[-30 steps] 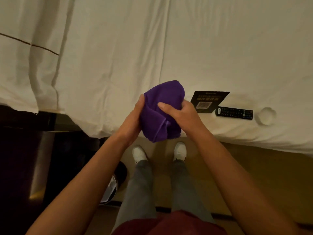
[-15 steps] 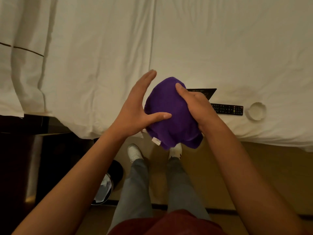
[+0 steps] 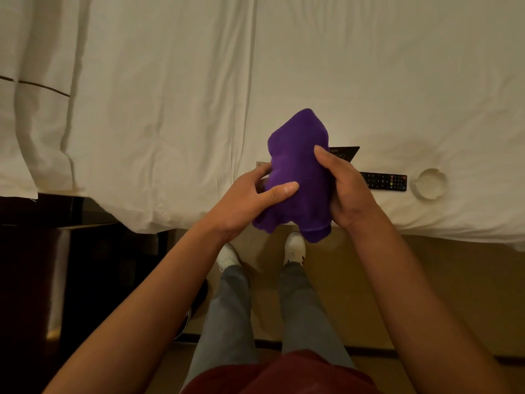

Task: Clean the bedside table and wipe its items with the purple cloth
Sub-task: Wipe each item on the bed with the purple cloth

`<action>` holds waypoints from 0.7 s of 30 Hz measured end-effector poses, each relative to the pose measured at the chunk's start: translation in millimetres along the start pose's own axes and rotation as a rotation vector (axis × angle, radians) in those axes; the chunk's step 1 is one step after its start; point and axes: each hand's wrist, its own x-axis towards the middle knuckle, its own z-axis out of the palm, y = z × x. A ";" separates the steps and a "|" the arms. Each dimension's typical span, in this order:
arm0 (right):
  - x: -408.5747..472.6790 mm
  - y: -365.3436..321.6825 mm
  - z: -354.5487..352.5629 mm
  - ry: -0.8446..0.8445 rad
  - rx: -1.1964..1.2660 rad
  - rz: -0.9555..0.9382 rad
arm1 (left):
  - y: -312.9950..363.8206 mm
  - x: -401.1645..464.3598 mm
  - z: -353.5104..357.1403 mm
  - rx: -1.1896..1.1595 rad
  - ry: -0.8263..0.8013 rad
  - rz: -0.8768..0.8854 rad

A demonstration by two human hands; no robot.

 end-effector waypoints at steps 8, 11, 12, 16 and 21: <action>-17.4 -8.4 3.2 0.542 -0.807 -0.393 | 10.9 -10.7 20.7 0.305 0.312 0.211; -32.9 -1.9 13.1 0.472 -0.749 -0.459 | 14.0 -18.0 41.4 0.447 0.443 0.263; -35.6 3.6 18.4 0.388 -0.687 -0.422 | 15.6 -19.1 49.8 0.486 0.453 0.283; -32.2 24.8 34.4 0.290 -0.391 -0.353 | 20.9 -19.7 68.9 0.517 0.301 0.356; -22.5 25.5 24.1 0.411 -0.308 -0.330 | 14.7 -27.7 47.0 0.314 -0.017 0.229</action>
